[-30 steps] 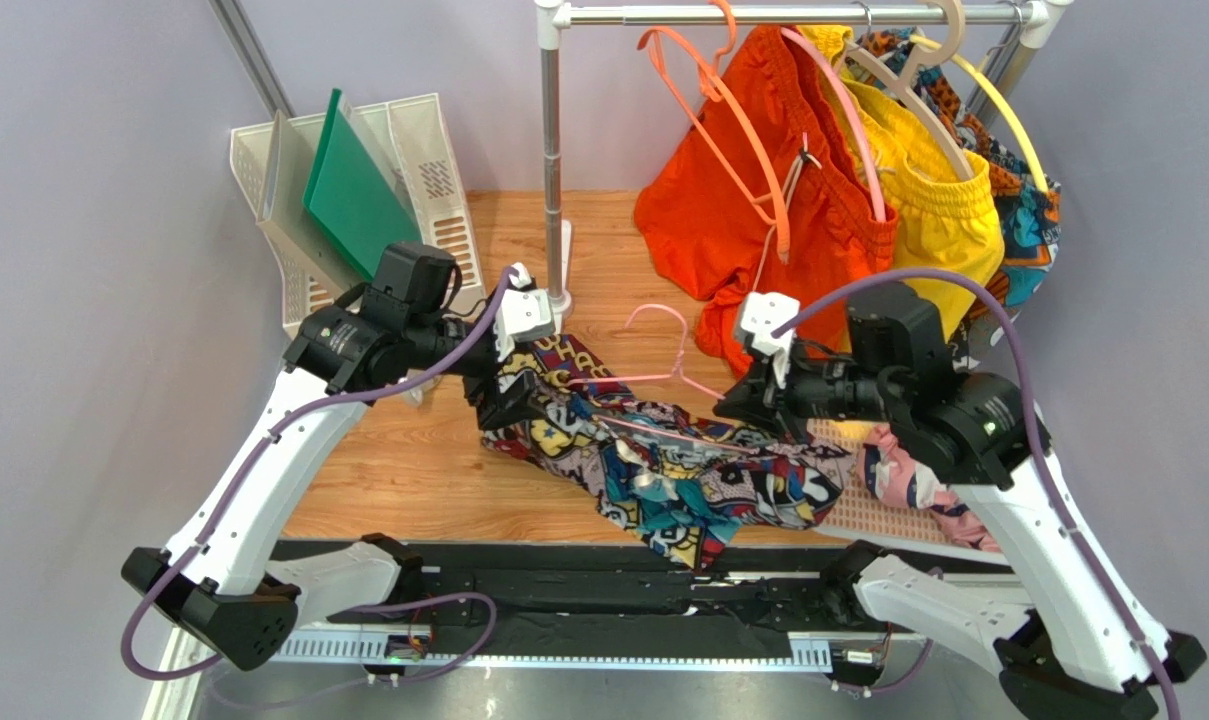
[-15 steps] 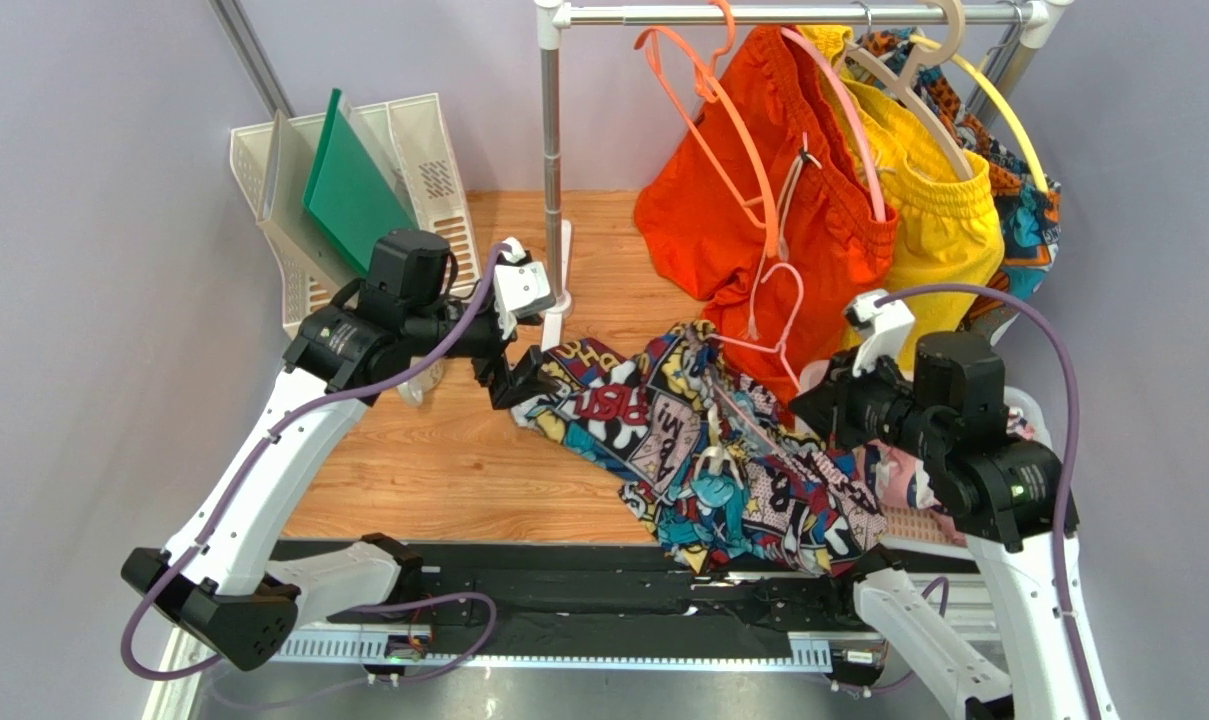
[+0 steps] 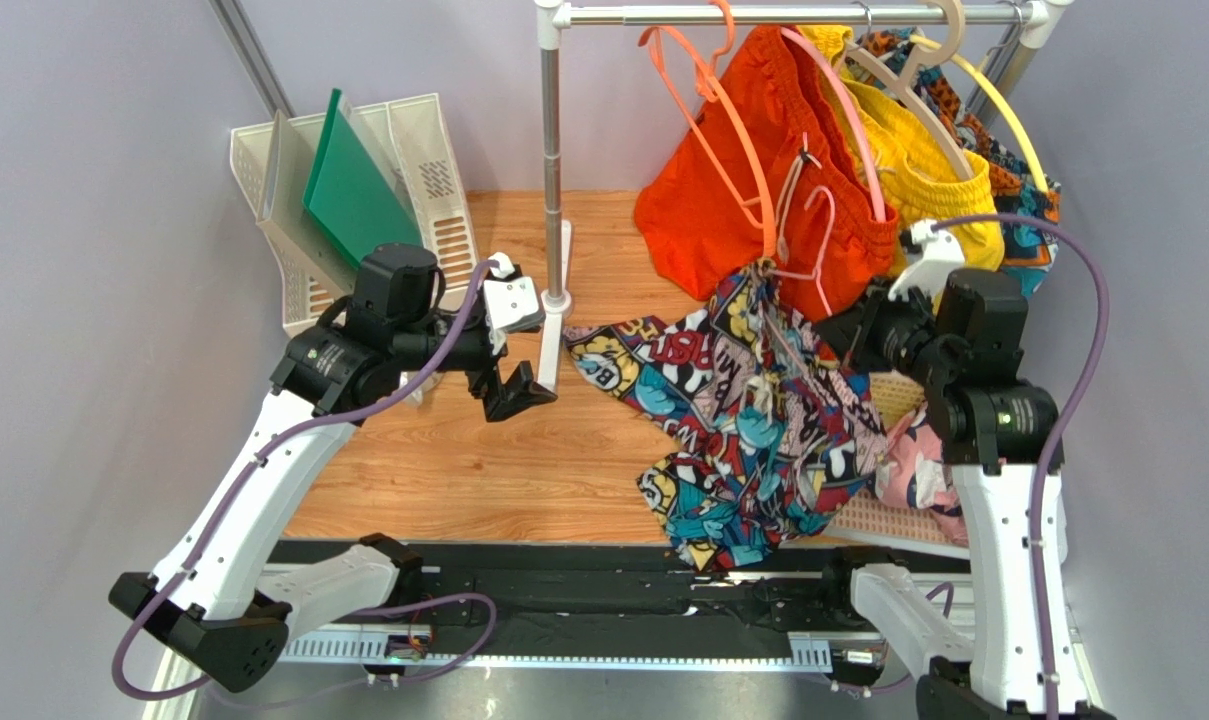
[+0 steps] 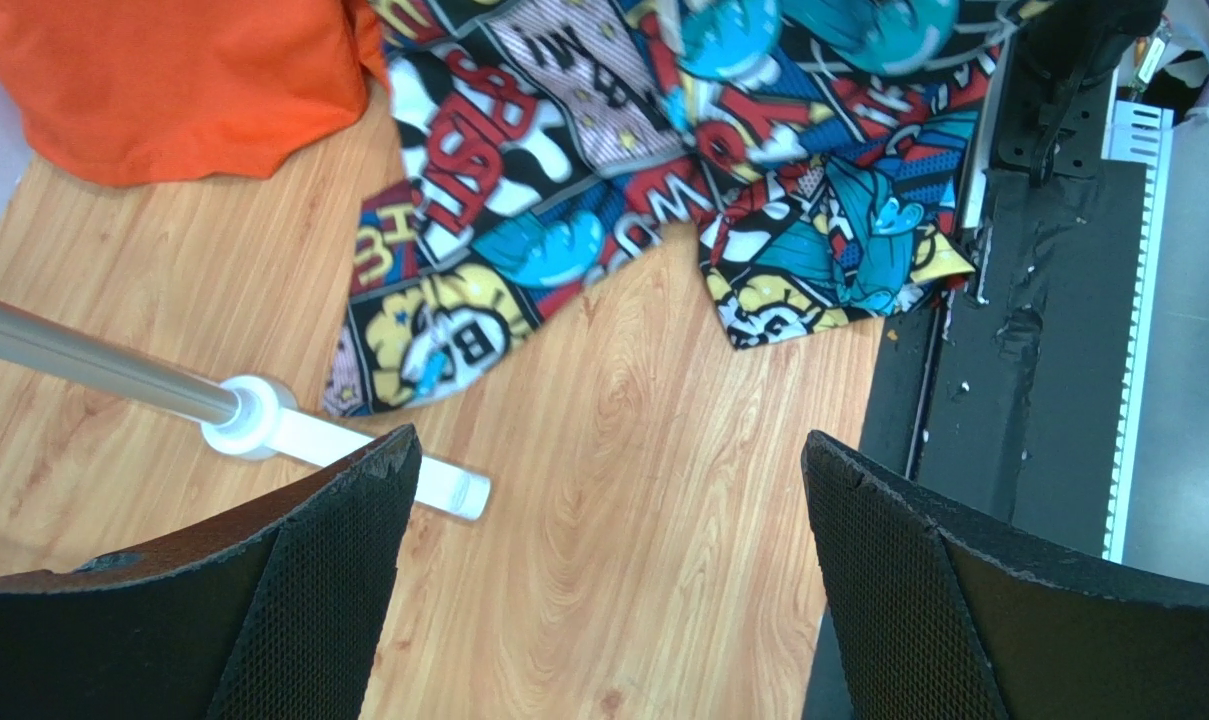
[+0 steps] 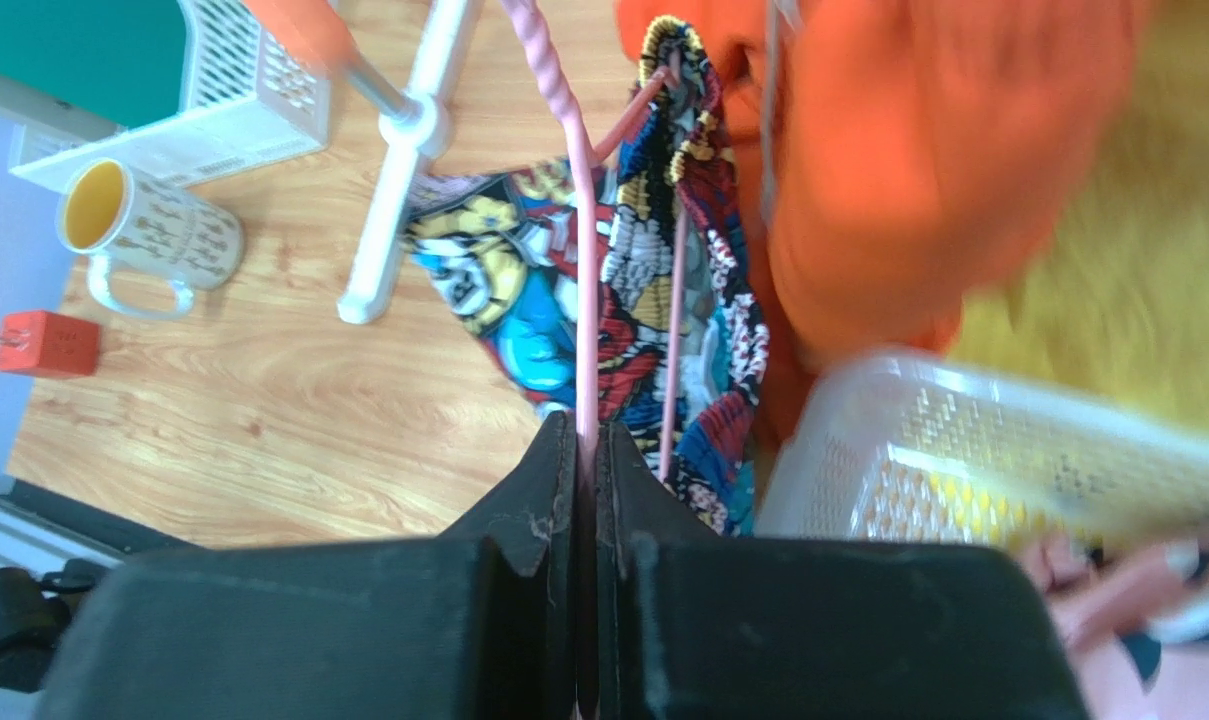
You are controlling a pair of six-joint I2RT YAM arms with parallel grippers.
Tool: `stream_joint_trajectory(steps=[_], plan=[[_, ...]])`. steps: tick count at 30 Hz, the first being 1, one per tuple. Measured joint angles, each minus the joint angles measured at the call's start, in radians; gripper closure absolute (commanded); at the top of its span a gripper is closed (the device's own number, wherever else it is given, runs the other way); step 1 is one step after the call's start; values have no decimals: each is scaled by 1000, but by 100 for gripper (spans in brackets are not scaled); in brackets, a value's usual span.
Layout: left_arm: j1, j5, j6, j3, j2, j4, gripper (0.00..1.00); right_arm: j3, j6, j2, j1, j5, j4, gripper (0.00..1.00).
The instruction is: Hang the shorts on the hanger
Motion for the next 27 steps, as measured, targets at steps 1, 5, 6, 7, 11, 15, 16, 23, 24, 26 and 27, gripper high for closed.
stream_joint_trajectory(steps=[1,5,6,7,11,15,16,23,24,26,27], plan=[[0,0,0,-1,0,0,1,14,-4,19,-2,-14,13,100],[0,11,1,-5,0,2,0,114,-38,113,-6,-100,65,100],[0,14,1,-6,0,3,0,139,-47,130,-6,-116,75,100],[0,15,1,-7,0,3,0,166,-53,149,-6,-132,87,100],[0,16,3,-11,0,10,1,270,-70,224,-6,-166,137,100],[0,16,9,-13,-1,10,1,371,-80,310,-6,-173,183,100],[0,16,12,-14,-1,9,0,391,-86,331,-6,-173,199,100],[0,16,31,-35,-7,9,1,451,-154,432,-7,-201,262,100],[0,16,31,-37,-8,9,0,459,-160,444,-7,-206,270,100],[0,16,32,-43,-9,9,1,481,-167,471,-7,-213,288,100],[0,16,34,-45,-10,9,1,493,-168,481,-7,-214,294,100]])
